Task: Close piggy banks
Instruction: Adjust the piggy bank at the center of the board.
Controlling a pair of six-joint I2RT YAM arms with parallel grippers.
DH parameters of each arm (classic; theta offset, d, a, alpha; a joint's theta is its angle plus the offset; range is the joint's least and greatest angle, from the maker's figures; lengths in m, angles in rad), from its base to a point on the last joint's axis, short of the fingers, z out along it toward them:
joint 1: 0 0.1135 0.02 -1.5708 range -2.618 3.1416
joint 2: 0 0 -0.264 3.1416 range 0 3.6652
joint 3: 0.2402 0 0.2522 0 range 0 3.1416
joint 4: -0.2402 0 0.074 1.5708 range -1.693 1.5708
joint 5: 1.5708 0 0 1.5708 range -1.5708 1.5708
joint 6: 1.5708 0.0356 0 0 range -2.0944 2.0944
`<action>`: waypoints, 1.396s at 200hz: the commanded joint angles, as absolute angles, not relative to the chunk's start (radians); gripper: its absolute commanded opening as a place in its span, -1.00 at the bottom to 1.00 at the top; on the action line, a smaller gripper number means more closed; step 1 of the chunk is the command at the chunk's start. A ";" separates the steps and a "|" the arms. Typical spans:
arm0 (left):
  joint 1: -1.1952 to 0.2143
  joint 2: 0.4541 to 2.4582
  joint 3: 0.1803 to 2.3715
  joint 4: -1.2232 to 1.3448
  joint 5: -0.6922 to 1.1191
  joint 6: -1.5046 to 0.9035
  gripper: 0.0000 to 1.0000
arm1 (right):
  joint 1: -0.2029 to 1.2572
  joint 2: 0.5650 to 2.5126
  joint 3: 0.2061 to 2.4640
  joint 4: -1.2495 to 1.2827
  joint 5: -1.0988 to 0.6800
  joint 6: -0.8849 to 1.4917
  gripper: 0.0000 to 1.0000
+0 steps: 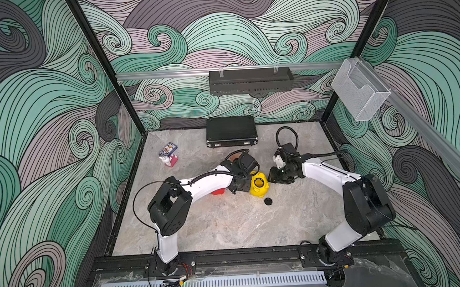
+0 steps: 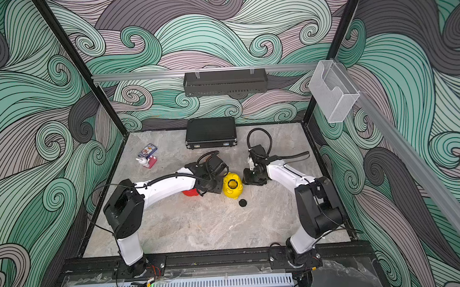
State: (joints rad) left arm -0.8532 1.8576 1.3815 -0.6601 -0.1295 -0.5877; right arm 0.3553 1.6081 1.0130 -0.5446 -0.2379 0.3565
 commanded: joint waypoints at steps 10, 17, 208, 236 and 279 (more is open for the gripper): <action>-0.853 1.877 1.417 -0.668 -0.135 -0.604 -0.09 | 0.370 1.587 0.987 -0.531 -0.280 0.370 -0.05; -0.853 1.879 1.418 -0.667 -0.134 -0.606 -0.10 | 0.373 1.585 0.983 -0.529 -0.286 0.370 -0.05; -0.854 1.864 1.427 -0.684 -0.133 -0.591 -0.01 | 0.391 1.475 0.926 -0.537 -0.236 0.386 -0.06; -0.852 1.847 1.416 -0.695 -0.142 -0.592 -0.01 | 0.388 1.427 0.907 -0.536 -0.195 0.400 -0.09; -0.849 1.802 1.394 -0.718 -0.169 -0.589 0.00 | 0.366 1.359 0.893 -0.559 -0.173 0.402 -0.09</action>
